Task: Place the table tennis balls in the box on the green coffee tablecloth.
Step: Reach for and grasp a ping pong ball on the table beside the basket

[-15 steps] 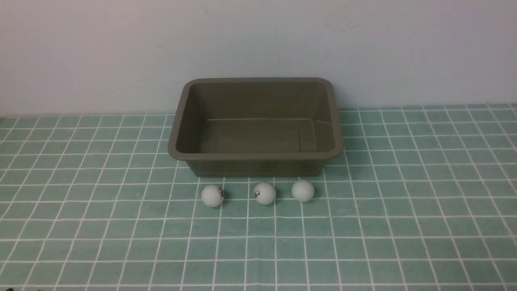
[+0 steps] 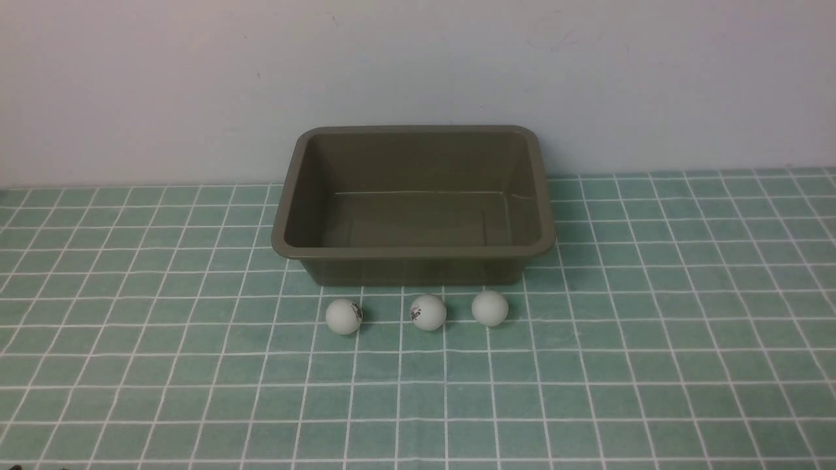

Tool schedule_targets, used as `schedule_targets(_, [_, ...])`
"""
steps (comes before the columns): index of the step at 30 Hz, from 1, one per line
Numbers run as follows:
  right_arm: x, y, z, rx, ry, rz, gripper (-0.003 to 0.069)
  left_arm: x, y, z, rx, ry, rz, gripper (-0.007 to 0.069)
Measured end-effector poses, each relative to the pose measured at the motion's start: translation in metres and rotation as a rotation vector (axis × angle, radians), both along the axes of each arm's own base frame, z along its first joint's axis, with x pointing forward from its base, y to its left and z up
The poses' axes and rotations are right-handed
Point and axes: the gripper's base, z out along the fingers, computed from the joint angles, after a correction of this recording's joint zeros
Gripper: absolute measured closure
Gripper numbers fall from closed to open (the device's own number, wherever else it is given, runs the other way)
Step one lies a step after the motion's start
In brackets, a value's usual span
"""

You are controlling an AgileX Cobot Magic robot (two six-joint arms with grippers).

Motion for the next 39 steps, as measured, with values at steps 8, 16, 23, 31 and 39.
schedule_targets(8, [0.0, 0.0, 0.0, 0.0, 0.0, 0.0, 0.027, 0.0, 0.0, 0.0, 0.0, 0.0, 0.0, 0.0377])
schedule_targets(16, [0.0, 0.0, 0.0, -0.004, 0.0, 0.0, 0.027, 0.0, 0.0, 0.0, 0.0, 0.0, 0.0, 0.0377])
schedule_targets(23, [0.0, -0.001, 0.001, -0.018, -0.005, -0.002, 0.027, 0.0, 0.0, 0.0, 0.0, 0.0, 0.0, 0.0377])
schedule_targets(31, [0.001, -0.001, 0.002, 0.047, -0.04, -0.017, 0.027, 0.0, 0.0, 0.0, 0.0, 0.0, 0.0, 0.0377])
schedule_targets(39, [-0.015, 0.003, 0.07, 0.089, -0.145, 0.001, 0.027, 0.0, 0.0, 0.0, 0.0, 0.0, 0.0, 0.0377])
